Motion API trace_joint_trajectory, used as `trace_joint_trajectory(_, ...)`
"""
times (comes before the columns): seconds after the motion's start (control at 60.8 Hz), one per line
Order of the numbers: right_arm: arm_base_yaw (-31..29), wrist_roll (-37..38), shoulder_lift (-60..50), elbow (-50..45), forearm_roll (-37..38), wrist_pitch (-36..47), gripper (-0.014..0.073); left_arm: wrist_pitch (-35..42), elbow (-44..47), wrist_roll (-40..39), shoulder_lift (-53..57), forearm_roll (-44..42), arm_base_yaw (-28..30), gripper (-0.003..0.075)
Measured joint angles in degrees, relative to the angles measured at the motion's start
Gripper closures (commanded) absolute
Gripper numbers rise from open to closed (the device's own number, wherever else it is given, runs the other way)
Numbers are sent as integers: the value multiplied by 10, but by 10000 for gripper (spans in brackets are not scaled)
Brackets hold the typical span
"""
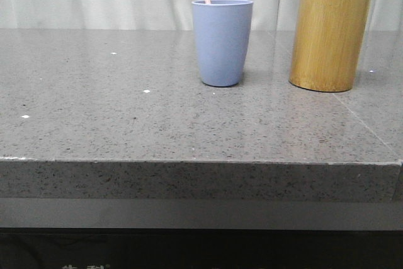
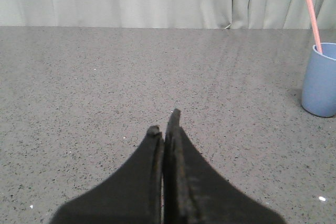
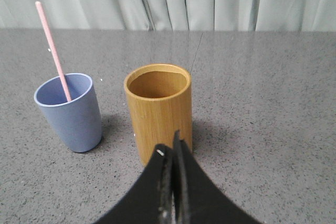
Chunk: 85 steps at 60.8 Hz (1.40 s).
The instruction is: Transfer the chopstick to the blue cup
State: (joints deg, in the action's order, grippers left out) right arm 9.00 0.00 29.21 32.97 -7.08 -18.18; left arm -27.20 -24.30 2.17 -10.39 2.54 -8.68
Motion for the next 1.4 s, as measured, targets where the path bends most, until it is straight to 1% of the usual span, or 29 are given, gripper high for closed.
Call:
trace_joint_trajectory(0.197, 0, 0, -114, -77, -1, 2, 652, 0, 0, 0, 0, 0, 0, 739)
trace_joint_trajectory(0.395, 0, 0, -170, -108, -3, -1, 652, 0, 0, 0, 0, 0, 0, 739)
trace_joint_trajectory(1.267, 0, 0, -174, -110, -6, -2, 652, 0, 0, 0, 0, 0, 0, 739)
trace_joint_trajectory(1.398, 0, 0, -174, -110, -6, -2, 652, 23, 16, 0, 13, 0, 8, 739)
